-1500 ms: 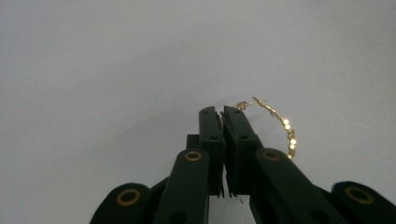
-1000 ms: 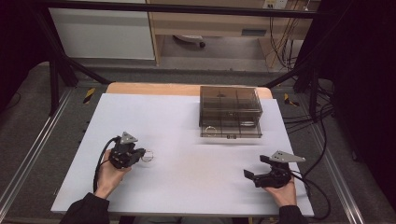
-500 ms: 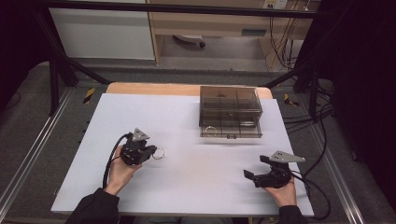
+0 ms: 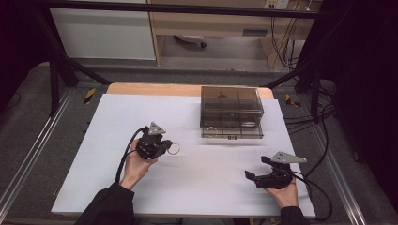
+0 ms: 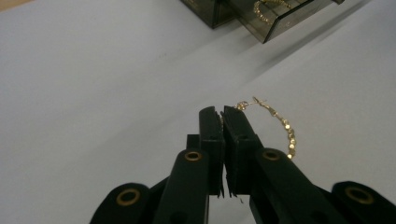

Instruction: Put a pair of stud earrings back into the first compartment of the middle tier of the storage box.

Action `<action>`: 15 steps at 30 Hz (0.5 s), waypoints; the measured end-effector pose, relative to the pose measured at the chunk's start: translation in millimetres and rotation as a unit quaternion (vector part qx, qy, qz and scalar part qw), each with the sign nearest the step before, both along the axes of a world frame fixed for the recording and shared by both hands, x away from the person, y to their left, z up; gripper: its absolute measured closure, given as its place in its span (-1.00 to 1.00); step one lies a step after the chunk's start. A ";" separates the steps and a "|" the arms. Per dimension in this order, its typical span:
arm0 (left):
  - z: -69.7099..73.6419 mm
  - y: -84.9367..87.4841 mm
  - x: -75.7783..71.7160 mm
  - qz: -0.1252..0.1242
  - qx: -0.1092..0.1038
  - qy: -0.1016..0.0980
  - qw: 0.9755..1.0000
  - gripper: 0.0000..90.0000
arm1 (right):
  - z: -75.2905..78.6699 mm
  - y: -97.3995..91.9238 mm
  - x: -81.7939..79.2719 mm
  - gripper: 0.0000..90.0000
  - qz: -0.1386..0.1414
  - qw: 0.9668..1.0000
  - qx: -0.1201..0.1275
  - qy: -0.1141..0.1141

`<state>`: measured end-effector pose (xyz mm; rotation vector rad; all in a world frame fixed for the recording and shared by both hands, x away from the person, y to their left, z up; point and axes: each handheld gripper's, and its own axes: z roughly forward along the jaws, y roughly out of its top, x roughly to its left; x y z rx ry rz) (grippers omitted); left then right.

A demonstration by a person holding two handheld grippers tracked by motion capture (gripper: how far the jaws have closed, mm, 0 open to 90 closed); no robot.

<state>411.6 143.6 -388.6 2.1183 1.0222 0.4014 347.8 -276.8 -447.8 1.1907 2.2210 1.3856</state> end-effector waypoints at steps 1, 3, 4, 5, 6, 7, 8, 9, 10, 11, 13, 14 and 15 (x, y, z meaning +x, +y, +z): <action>1.1 -2.8 1.0 -0.001 -0.002 0.000 1.000 0.92 | -0.1 0.0 0.1 -0.99 0.000 1.000 0.000 0.000; 3.7 -9.0 3.3 -0.004 -0.006 -0.001 1.000 0.92 | 0.0 0.0 0.0 -0.99 0.000 1.000 0.000 0.000; 4.5 -11.3 4.0 -0.006 -0.007 -0.003 1.000 0.92 | 0.0 0.0 -0.1 -0.99 0.000 1.000 0.000 0.000; 5.9 -14.3 4.7 -0.007 -0.007 -0.004 1.000 0.92 | 0.1 -0.1 -0.1 -0.99 0.000 1.000 0.000 0.000; 7.4 -17.0 5.5 -0.009 -0.009 -0.004 1.000 0.92 | 0.1 -0.2 0.0 -0.99 0.000 1.000 0.000 -0.001; 8.9 -20.0 6.4 -0.011 -0.009 -0.006 1.000 0.92 | 0.1 -0.2 0.0 -0.99 0.000 1.000 0.000 -0.002; 10.3 -23.1 7.1 -0.013 -0.008 -0.006 1.000 0.92 | 0.1 -0.2 -0.1 -0.99 0.000 1.000 0.001 -0.001; 11.4 -26.3 7.9 -0.014 -0.009 -0.009 1.000 0.92 | 0.0 -0.2 0.0 -0.99 0.000 1.000 0.000 -0.001; 12.7 -29.1 9.0 -0.016 -0.010 -0.009 1.000 0.92 | 0.0 -0.1 0.0 -0.99 0.000 1.000 0.000 0.000; 13.9 -31.8 10.1 -0.017 -0.009 -0.009 1.000 0.92 | -0.1 0.0 0.0 -0.99 0.000 1.000 -0.001 0.000; 16.0 -37.4 12.8 -0.021 -0.009 -0.010 1.000 0.92 | -0.1 -0.1 0.0 -0.99 0.000 1.000 -0.001 -0.001; 17.0 -39.9 14.5 -0.023 -0.008 -0.010 1.000 0.92 | -0.1 -0.1 0.0 -0.99 0.000 1.000 -0.001 -0.001; 17.8 -42.7 16.0 -0.024 -0.009 -0.010 1.000 0.92 | -0.1 0.0 -0.1 -0.99 0.000 1.000 0.000 0.000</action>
